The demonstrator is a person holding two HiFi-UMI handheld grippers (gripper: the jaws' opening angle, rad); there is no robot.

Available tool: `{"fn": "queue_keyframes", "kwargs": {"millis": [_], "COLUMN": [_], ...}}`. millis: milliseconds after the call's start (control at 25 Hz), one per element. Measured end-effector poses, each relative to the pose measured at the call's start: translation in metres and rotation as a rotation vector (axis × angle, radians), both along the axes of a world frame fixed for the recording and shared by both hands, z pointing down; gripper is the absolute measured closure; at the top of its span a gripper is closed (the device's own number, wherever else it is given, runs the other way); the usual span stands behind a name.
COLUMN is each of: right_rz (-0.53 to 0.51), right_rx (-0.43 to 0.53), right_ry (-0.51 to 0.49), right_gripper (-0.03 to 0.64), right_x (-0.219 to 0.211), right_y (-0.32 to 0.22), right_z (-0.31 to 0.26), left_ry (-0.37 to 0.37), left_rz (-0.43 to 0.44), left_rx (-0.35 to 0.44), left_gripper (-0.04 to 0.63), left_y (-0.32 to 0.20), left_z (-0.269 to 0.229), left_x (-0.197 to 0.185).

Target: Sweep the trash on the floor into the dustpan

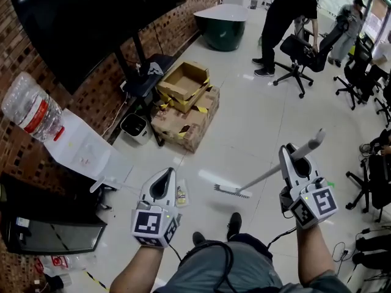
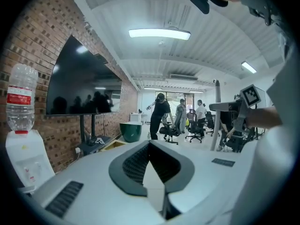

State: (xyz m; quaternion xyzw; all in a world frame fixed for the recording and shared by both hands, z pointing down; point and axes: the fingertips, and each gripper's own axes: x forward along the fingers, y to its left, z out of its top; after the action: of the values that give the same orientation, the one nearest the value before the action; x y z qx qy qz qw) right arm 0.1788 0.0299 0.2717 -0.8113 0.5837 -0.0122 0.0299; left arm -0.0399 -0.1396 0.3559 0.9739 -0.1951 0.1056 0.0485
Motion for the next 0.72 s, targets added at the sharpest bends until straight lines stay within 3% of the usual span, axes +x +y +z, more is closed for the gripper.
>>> {"fn": "queue_keyframes", "kwargs": {"millis": [240, 400, 720], "right_rz": [0.008, -0.077, -0.21], "right_rx": [0.053, 0.089, 0.105], "right_ry": [-0.033, -0.043, -0.091], "right_gripper": [0.546, 0.546, 0.548], "right_x": [-0.036, -0.058, -0.063], "right_y": [0.013, 0.02, 0.046], "right_z": [-0.022, -0.038, -0.043], "left_ry": [0.064, 0.112, 0.124], "left_rz": [0.02, -0.011, -0.041], "left_rx": [0.0, -0.023, 0.021], "left_gripper": [0.589, 0.589, 0.589], "left_y": [-0.003, 0.007, 0.049], "left_z": [-0.025, -0.043, -0.064], "left_x": [-0.022, -0.036, -0.021]}}
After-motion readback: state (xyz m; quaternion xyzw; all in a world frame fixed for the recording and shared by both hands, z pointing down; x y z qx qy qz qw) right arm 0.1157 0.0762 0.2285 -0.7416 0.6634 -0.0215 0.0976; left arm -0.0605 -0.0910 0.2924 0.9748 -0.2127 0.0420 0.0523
